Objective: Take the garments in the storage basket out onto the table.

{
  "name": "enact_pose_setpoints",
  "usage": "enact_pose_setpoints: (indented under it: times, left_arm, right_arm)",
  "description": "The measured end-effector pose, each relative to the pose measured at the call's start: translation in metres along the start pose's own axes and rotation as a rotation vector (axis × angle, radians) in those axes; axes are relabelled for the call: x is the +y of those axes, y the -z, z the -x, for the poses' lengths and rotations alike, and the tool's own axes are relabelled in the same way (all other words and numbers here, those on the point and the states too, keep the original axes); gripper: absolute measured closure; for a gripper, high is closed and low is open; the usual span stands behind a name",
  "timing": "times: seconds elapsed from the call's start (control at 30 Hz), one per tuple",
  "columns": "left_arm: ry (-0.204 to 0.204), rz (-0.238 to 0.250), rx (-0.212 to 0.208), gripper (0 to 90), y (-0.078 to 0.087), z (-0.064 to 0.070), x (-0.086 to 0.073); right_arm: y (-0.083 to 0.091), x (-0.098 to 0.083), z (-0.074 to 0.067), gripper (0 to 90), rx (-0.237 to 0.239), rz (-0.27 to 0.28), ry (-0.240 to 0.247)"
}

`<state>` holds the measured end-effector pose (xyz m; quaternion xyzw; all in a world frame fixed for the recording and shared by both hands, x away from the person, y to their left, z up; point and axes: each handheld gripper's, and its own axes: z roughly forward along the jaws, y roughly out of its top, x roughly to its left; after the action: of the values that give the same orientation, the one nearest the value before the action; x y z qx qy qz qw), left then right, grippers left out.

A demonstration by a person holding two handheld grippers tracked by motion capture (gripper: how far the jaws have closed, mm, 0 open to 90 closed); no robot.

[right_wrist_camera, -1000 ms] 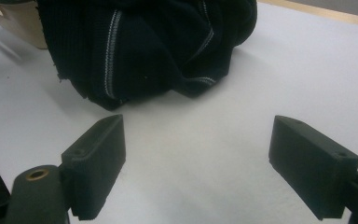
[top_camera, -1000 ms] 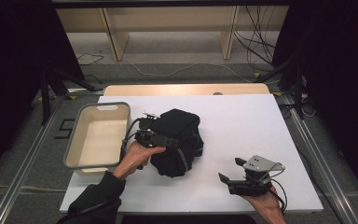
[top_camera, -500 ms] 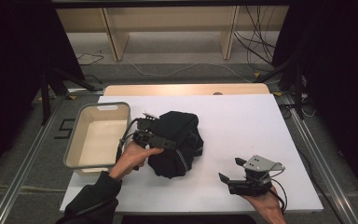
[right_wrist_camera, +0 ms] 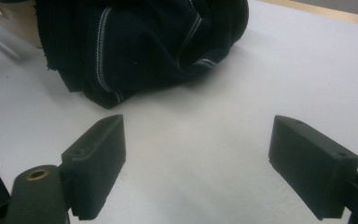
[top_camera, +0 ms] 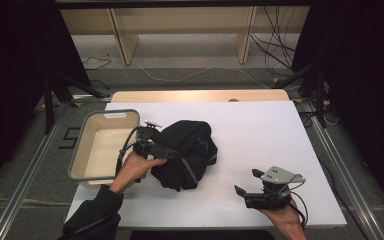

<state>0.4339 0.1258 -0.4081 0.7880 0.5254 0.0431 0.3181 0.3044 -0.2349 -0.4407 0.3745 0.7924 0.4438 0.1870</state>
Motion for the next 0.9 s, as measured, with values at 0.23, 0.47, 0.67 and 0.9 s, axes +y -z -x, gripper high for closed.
enact_pose_setpoints:
  times: [0.23,0.47,0.67,0.9]
  left_arm:
    - [-0.021,0.039,-0.006,0.0,0.017,0.005,-0.001]
    - [-0.038,0.085,-0.029,0.0,0.028,0.011,-0.002]
    - [-0.041,0.122,-0.074,0.0,0.031,0.013,-0.006]
    - [-0.066,0.187,-0.118,0.0,0.035,0.016,-0.016]
  right_arm:
    - [0.0,0.0,0.001,19.3,0.001,0.007,0.008]
    - [0.0,0.0,0.0,19.3,0.0,0.003,0.003]
    - [0.0,0.0,0.0,19.3,0.004,0.014,0.004]
    - [0.0,0.0,0.0,19.3,0.005,0.012,0.0]
